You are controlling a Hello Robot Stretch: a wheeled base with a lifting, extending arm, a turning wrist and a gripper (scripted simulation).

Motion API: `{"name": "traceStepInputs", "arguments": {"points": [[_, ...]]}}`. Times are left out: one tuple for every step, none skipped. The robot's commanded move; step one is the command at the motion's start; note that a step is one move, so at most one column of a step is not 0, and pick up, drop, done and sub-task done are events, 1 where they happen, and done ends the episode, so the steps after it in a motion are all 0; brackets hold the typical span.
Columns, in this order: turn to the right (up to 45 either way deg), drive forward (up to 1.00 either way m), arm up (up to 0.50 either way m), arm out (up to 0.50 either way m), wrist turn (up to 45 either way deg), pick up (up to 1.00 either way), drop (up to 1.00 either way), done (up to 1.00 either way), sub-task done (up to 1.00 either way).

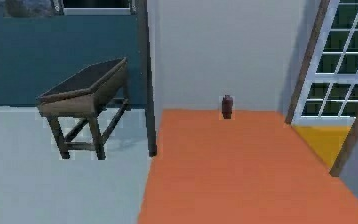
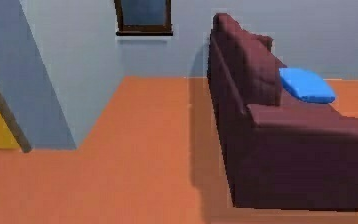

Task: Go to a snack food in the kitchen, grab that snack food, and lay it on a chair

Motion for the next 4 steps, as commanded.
{"name": "traceStepInputs", "arguments": {"points": [[0.0, 0.50, 0.00, 0.00, 0.0, 0.00, 0.00, 0.00, 0.00], [-45.0, 0.00, 0.00, 0.00, 0.0, 0.00, 0.00, 0.00, 0.00], [-45.0, 0.00, 0.00, 0.00, 0.0, 0.00, 0.00, 0.00, 0.00], [-12.0, 0.00, 0.00, 0.00, 0.0, 0.00, 0.00, 0.00, 0.00]]}}
